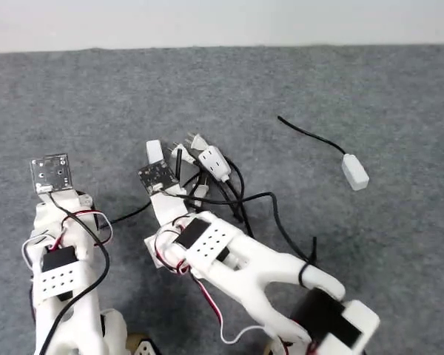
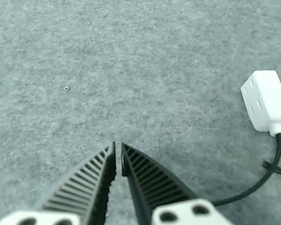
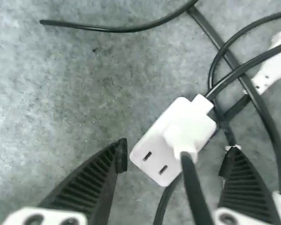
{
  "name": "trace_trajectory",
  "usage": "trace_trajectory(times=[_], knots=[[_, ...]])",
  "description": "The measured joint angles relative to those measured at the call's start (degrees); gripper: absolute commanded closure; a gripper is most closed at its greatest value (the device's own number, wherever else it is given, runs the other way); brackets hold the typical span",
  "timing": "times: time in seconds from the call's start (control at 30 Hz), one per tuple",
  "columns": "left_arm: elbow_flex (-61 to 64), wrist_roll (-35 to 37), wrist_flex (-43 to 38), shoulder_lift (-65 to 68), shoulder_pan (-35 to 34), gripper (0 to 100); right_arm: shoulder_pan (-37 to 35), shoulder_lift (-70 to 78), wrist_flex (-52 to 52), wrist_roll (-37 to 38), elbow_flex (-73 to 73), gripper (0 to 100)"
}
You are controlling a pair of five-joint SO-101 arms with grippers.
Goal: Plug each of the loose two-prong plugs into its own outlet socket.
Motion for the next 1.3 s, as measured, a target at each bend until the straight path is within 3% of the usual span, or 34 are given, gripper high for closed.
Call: trace_trajectory(times=[0.33,0.73,1.07,1.3], knots=[[0.0,0.0,0.0,0.0,-0.1,98,1.1,9.2,4.3,2.4,-8.9,99.0],[0.0,0.0,-0.2,0.0,0.0,98,6.9,-1.3,16.6,8.8,-9.1,99.1],[0.0,0.0,-0.2,0.0,1.3,98,21.2,-25.1,33.9,22.6,-9.1,99.0],[0.0,0.0,-0.2,0.0,1.3,98,47.1,-37.8,44.0,36.7,-6.1,99.0]])
